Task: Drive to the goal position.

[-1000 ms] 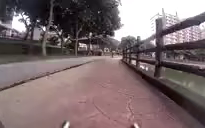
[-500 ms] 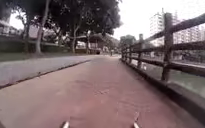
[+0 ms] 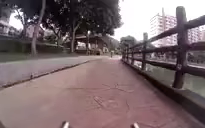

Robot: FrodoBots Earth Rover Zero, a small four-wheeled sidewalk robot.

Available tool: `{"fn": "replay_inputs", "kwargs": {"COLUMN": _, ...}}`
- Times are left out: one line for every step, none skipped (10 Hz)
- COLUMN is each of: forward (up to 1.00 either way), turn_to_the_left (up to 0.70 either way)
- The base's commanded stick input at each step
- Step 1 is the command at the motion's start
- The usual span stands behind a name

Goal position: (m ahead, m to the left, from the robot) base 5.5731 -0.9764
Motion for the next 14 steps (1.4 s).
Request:
{"fn": "replay_inputs", "kwargs": {"forward": 0.70, "turn_to_the_left": -0.35}}
{"fn": "replay_inputs", "kwargs": {"forward": 0.70, "turn_to_the_left": -0.34}}
{"fn": "replay_inputs", "kwargs": {"forward": 0.70, "turn_to_the_left": -0.33}}
{"fn": "replay_inputs", "kwargs": {"forward": 0.70, "turn_to_the_left": -0.32}}
{"fn": "replay_inputs", "kwargs": {"forward": 0.70, "turn_to_the_left": -0.28}}
{"fn": "replay_inputs", "kwargs": {"forward": 0.70, "turn_to_the_left": -0.22}}
{"fn": "replay_inputs", "kwargs": {"forward": 0.70, "turn_to_the_left": -0.16}}
{"fn": "replay_inputs", "kwargs": {"forward": 0.70, "turn_to_the_left": -0.10}}
{"fn": "replay_inputs", "kwargs": {"forward": 0.70, "turn_to_the_left": -0.04}}
{"fn": "replay_inputs", "kwargs": {"forward": 0.70, "turn_to_the_left": 0.00}}
{"fn": "replay_inputs", "kwargs": {"forward": 0.70, "turn_to_the_left": 0.00}}
{"fn": "replay_inputs", "kwargs": {"forward": 0.70, "turn_to_the_left": 0.00}}
{"fn": "replay_inputs", "kwargs": {"forward": 0.70, "turn_to_the_left": 0.00}}
{"fn": "replay_inputs", "kwargs": {"forward": 0.70, "turn_to_the_left": 0.00}}
